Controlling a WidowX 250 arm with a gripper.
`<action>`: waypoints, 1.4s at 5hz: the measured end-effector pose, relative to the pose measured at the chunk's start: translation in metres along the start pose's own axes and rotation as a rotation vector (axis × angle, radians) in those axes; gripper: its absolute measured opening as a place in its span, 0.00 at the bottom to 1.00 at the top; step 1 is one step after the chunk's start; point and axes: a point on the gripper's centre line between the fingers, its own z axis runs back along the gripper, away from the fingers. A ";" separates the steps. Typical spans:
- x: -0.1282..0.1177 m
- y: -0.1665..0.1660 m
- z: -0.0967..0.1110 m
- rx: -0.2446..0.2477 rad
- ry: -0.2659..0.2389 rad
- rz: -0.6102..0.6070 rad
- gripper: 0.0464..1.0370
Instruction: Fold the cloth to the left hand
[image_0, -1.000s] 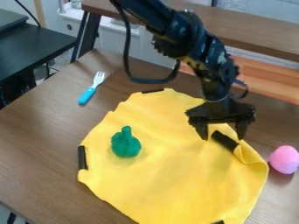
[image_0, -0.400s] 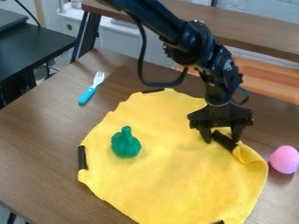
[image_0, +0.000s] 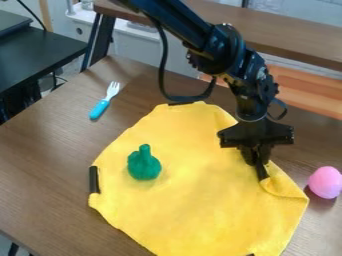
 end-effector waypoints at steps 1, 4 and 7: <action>0.000 -0.010 0.011 -0.040 0.024 -0.032 0.03; 0.032 0.022 0.078 -0.111 0.066 -0.032 0.01; 0.015 0.103 0.136 -0.160 0.148 -0.054 0.01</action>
